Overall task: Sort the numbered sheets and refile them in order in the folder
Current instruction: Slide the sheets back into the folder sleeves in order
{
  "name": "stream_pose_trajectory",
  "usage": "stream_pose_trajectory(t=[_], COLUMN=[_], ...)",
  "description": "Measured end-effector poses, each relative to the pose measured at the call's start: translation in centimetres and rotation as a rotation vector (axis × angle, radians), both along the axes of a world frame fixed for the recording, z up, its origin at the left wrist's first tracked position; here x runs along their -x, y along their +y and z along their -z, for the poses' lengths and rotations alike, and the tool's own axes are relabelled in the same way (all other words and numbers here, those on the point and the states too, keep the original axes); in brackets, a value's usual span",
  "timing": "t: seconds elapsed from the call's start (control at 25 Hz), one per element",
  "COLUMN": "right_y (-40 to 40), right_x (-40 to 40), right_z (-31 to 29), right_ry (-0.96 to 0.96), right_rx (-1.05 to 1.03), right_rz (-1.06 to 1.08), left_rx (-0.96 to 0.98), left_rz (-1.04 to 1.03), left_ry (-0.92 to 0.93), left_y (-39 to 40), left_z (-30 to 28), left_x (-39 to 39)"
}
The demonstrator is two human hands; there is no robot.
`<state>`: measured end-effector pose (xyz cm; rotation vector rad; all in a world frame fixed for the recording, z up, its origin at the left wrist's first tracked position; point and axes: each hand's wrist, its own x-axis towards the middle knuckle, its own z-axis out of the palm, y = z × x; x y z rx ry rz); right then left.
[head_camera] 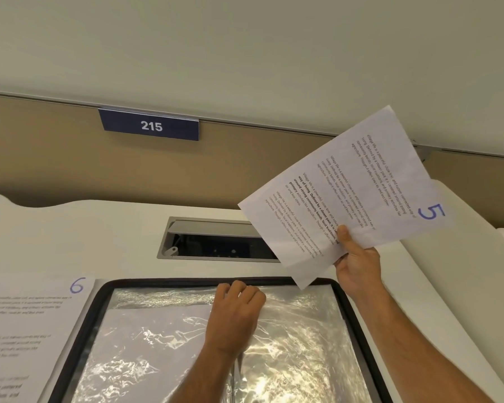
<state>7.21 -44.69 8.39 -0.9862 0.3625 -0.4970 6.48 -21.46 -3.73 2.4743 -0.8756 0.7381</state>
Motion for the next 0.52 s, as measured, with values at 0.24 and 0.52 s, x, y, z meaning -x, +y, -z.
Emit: stream_pose_trajectory(t=[0.24, 0.52], right_y=[0.14, -0.24], right_x=[0.24, 0.16], right_z=[0.09, -0.44], right_ry=[-0.006, 0.016], right_rx=[0.000, 0.031], right_rz=[-0.019, -0.023], left_rx=[-0.022, -0.031], left_rz=[-0.009, 0.010], left_ry=[0.010, 0.021], left_y=[0.02, -0.06], left_z=[0.18, -0.05], left_x=[-0.01, 0.10])
